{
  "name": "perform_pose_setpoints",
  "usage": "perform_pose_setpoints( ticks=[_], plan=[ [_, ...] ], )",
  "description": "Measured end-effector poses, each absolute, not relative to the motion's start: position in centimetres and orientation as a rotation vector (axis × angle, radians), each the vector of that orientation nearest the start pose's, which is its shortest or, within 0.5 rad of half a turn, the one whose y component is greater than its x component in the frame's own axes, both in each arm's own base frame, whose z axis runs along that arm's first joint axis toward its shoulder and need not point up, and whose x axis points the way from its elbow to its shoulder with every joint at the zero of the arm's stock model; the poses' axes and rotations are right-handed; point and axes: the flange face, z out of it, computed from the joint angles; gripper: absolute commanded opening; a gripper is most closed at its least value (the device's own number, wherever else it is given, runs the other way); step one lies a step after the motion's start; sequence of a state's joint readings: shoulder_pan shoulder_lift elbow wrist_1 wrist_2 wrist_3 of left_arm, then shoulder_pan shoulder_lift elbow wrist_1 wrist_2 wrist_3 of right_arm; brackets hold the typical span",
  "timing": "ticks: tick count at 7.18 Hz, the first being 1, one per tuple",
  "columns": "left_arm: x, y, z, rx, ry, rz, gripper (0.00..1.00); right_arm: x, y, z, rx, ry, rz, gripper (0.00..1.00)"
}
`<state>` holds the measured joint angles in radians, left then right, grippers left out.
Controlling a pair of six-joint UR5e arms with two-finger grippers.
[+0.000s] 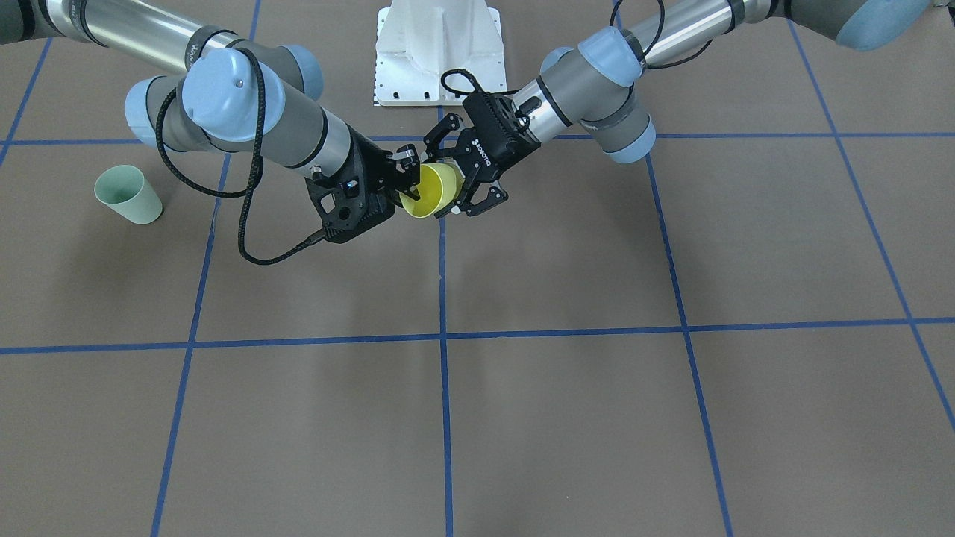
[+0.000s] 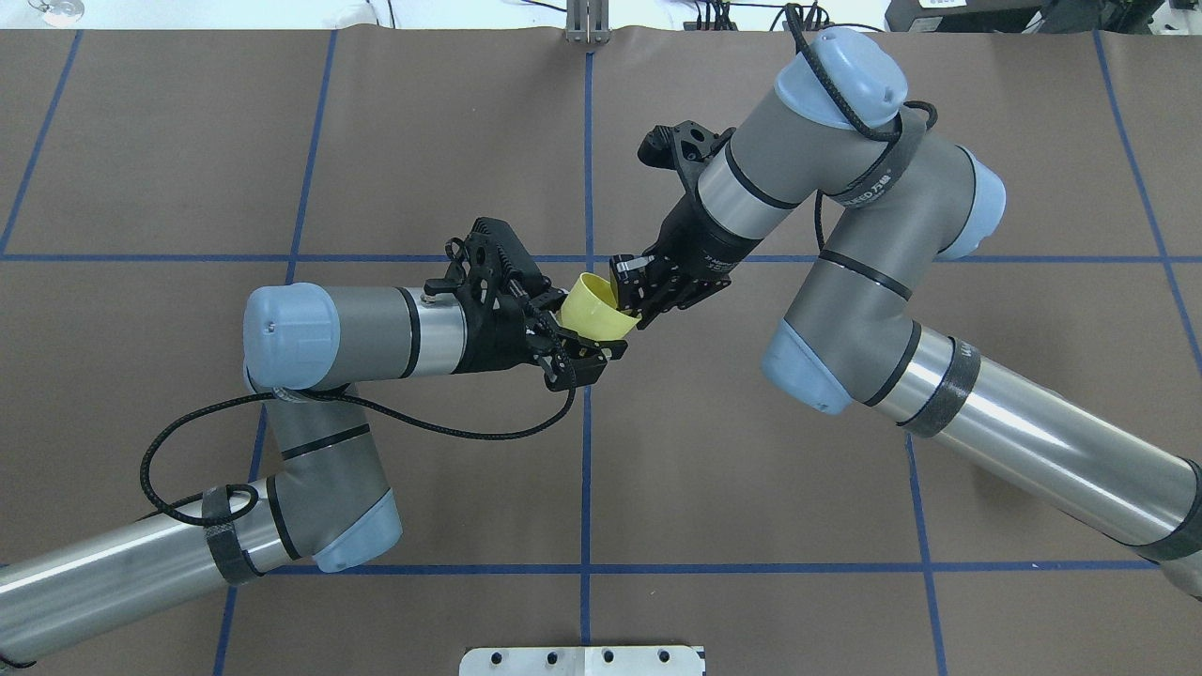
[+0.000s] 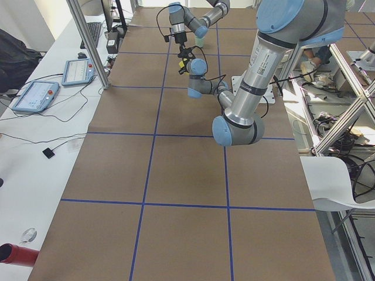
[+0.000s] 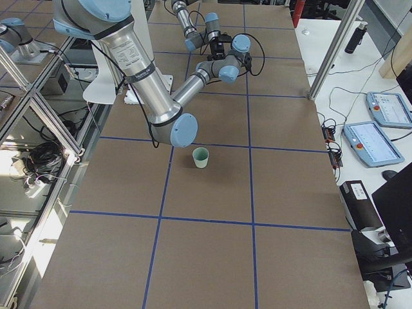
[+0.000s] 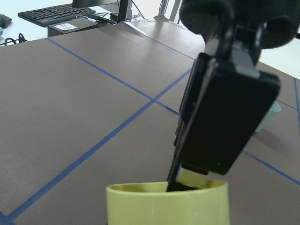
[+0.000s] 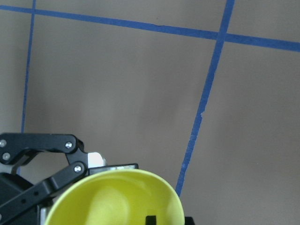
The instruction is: Transfer and stack yellow cup on green cup
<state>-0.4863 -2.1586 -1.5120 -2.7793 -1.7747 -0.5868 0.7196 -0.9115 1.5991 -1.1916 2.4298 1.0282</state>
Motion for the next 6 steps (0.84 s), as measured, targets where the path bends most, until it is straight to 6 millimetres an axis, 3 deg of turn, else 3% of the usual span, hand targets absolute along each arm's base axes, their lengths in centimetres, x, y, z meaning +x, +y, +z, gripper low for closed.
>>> perform_pose_setpoints(
  ticks=[2,3,4,5,6],
  plan=[
    [52.51,-40.56,20.21,1.067,1.409,0.539,0.28,-46.47,-48.42,19.41,-0.036,-1.255,-0.304,0.13],
    [52.54,-40.53,20.2,1.066,1.41,0.54,0.28,-46.45,-48.42,19.43,-0.036,-1.255,-0.304,0.0],
    [52.55,-40.51,20.17,1.067,1.41,0.54,0.31,-46.4,-48.39,19.38,-0.035,-1.256,-0.305,0.0],
    [52.54,-40.53,20.16,1.067,1.41,0.54,0.44,-46.31,-48.38,19.39,-0.035,-1.257,-0.304,0.0],
    [52.53,-40.54,20.15,1.068,1.409,0.54,0.69,-46.19,-48.38,19.4,-0.035,-1.258,-0.301,0.0]
  ],
)
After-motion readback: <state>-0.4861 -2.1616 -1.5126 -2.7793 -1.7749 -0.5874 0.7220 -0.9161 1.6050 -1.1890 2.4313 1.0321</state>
